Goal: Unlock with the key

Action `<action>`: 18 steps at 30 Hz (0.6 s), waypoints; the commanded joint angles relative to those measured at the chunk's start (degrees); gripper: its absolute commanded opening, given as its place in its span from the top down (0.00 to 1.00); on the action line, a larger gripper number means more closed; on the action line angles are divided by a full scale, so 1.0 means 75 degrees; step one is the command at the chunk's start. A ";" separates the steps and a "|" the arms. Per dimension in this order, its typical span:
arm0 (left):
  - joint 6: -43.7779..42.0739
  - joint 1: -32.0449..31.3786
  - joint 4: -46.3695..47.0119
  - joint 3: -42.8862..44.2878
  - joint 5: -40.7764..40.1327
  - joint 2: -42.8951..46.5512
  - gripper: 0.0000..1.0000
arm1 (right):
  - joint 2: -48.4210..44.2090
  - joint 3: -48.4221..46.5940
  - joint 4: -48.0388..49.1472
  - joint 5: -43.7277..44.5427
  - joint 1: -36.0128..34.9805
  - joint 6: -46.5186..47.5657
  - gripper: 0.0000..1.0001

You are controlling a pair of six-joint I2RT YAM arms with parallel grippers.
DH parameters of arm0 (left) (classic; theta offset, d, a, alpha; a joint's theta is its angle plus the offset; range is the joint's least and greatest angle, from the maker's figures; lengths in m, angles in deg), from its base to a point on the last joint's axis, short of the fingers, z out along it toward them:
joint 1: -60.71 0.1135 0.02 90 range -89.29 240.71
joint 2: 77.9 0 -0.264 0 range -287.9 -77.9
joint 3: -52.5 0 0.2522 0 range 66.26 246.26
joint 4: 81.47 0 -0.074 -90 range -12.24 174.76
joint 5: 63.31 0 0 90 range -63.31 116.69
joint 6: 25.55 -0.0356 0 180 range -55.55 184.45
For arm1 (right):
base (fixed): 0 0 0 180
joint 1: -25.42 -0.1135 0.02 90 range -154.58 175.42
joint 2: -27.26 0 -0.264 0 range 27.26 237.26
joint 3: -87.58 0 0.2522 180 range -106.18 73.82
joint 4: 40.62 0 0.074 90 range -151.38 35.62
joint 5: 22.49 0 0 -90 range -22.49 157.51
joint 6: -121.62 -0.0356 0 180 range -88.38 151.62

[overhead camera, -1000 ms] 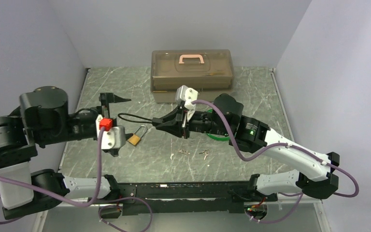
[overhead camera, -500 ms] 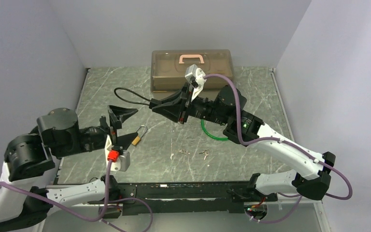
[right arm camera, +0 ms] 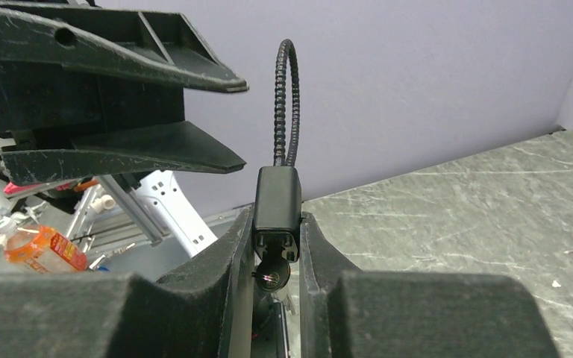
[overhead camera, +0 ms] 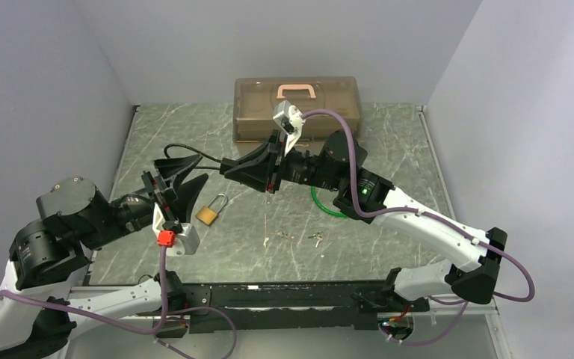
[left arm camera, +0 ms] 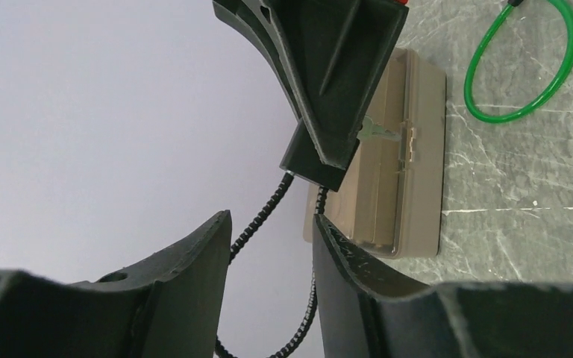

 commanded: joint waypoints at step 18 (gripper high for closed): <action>-0.0054 -0.0036 0.0236 -0.0347 -0.0595 0.0120 0.52 | -0.0039 -0.0558 0.1010 -0.0302 -0.0024 -0.0473 1.00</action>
